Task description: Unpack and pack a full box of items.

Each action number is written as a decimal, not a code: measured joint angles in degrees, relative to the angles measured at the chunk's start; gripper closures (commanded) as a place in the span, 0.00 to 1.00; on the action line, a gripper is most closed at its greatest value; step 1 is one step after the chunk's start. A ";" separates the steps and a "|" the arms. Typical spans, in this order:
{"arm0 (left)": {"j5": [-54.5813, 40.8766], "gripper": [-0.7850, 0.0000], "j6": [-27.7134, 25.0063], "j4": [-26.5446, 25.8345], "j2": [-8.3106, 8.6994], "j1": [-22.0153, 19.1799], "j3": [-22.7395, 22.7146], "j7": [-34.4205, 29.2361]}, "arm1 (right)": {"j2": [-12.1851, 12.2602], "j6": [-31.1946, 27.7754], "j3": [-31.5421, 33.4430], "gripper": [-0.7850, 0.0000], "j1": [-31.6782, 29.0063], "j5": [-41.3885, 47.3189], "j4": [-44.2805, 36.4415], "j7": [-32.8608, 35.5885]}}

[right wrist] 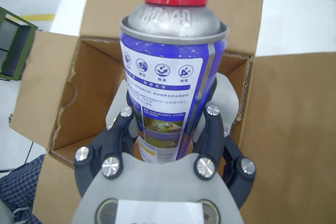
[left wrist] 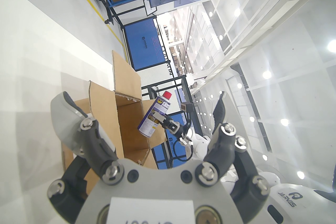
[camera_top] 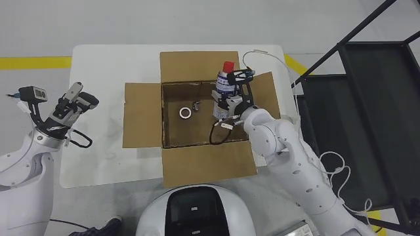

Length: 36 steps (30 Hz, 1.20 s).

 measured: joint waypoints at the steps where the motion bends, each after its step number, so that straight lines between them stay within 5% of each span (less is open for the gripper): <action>1: 0.00 0.00 0.00 0.00 0.00 0.00 0.00 0.00 | 0.13 -1.32 0.88 1.00 -0.81 0.23 -0.49 -1.39; 8: 0.00 0.00 0.00 0.00 0.00 0.00 0.00 0.00 | 0.70 -9.86 4.51 1.00 -4.96 1.17 -3.69 -8.85; 20: 5.75 0.00 -0.16 5.51 -0.09 -0.74 5.49 -2.59 | 0.69 -9.54 4.47 1.00 -4.90 1.15 -3.63 -8.74; 27: -0.83 0.00 -0.94 8.40 -0.21 -2.15 8.89 -10.54 | 0.69 -9.54 4.47 1.00 -4.90 1.15 -3.63 -8.74; 28: -0.76 0.49 -0.81 8.56 -0.16 -2.39 8.99 -11.00 | 0.69 -9.54 4.47 1.00 -4.90 1.15 -3.63 -8.74; 29: -0.52 0.66 -0.76 8.69 -0.11 -2.61 9.12 -11.35 | 0.69 -9.54 4.47 1.00 -4.90 1.15 -3.63 -8.74; 30: -0.31 1.00 -0.69 8.88 -0.07 -2.87 9.32 -11.71 | 0.69 -9.54 4.47 1.00 -4.90 1.15 -3.63 -8.74; 36: 2.74 1.00 0.04 10.35 0.24 -3.85 10.68 -13.65 | 0.69 -9.54 4.47 1.00 -4.90 1.15 -3.63 -8.74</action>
